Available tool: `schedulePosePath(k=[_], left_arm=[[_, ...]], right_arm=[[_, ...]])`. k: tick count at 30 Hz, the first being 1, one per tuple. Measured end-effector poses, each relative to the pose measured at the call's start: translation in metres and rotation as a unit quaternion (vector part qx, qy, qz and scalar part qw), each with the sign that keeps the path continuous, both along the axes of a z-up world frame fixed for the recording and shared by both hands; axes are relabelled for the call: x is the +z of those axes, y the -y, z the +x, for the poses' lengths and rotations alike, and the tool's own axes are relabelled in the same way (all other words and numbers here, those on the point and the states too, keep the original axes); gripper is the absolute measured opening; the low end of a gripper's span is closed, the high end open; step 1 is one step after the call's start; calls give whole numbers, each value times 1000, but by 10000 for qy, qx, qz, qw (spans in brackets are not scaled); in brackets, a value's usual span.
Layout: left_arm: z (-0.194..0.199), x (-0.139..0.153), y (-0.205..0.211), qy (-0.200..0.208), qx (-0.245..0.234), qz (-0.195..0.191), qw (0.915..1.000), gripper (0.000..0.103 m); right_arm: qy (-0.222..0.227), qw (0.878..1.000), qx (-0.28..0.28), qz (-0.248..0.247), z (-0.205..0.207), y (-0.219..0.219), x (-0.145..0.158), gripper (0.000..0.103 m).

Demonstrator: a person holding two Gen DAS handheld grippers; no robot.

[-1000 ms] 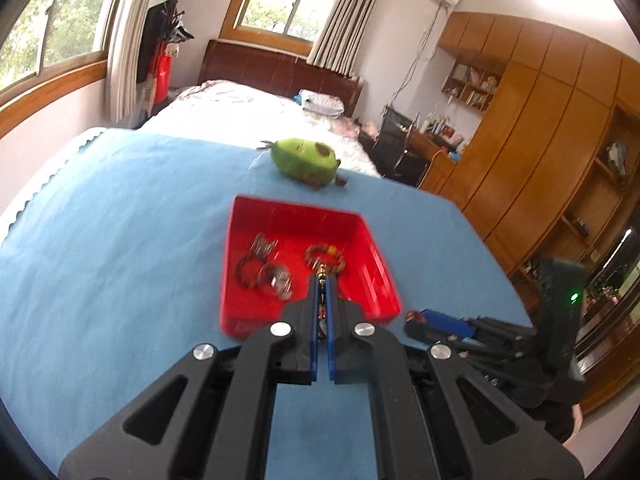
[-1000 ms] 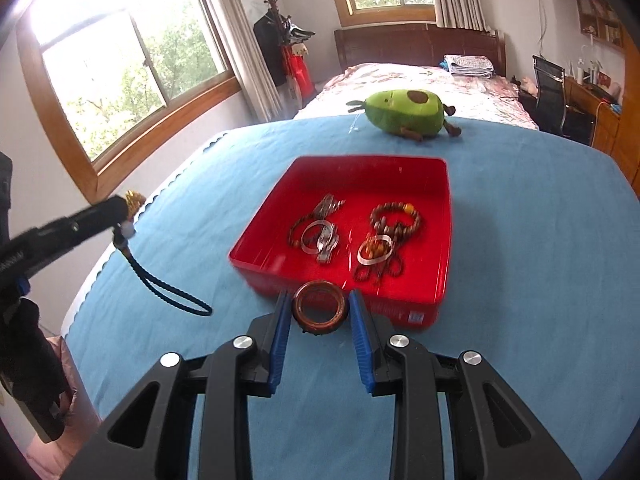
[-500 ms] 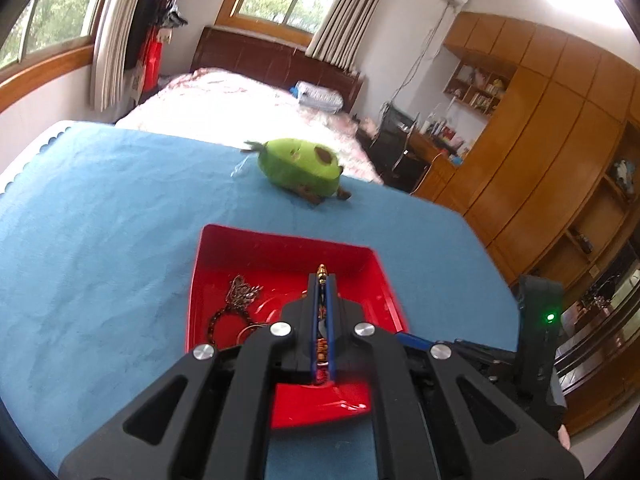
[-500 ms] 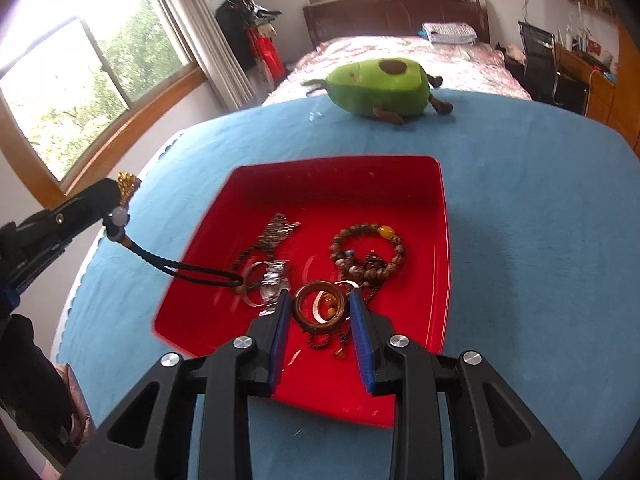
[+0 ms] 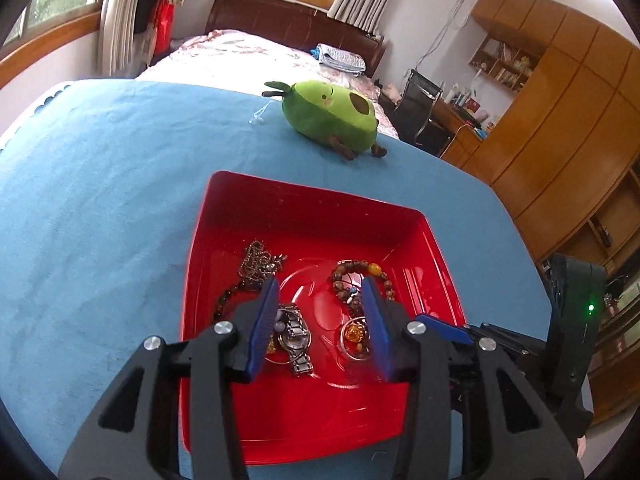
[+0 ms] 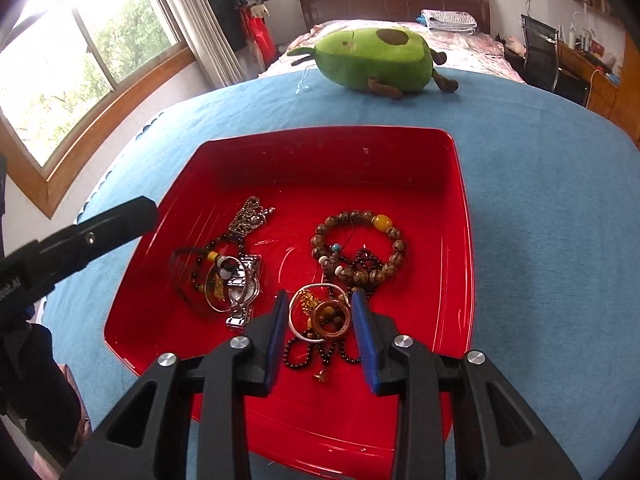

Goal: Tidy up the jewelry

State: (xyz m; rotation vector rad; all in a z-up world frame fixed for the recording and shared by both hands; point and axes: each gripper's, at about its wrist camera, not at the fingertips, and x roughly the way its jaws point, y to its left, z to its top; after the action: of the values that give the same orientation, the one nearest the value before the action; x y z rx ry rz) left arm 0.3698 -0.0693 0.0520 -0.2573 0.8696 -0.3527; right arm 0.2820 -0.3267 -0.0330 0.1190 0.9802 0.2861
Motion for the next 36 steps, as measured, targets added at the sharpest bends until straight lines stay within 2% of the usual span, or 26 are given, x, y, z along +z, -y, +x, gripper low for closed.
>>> schedulePosePath(k=[9,13,18,20,22,24,27,36], left_arm=[[-26,18,-8,200,81,86,9997,42],[-47,26,-16,358,170,264,9989,52],[-72,30,-25,350,278,466,9979,74],[-82,31,-27,374,295,555,9973,78],[-92,31,-29,432,332,699,9961,83],[-103,32,-28,534,363,828,9945,92],[-114,31,-27,513,426,1017,9926,92],[-131,22,-32,373,477,1230,9906,94]], right_arm=[[361,9993,-34,38,-27,6,25,33],[559,9984,-74,106,-46,11,39,35],[726,9972,-102,167,-70,13,50,52],[770,9969,-73,136,-80,12,53,63],[799,9968,-65,65,-88,10,54,86],[800,9967,-132,17,-94,9,55,96],[715,9972,-221,-89,-101,10,55,99],[441,9982,-314,-243,-111,11,47,99]])
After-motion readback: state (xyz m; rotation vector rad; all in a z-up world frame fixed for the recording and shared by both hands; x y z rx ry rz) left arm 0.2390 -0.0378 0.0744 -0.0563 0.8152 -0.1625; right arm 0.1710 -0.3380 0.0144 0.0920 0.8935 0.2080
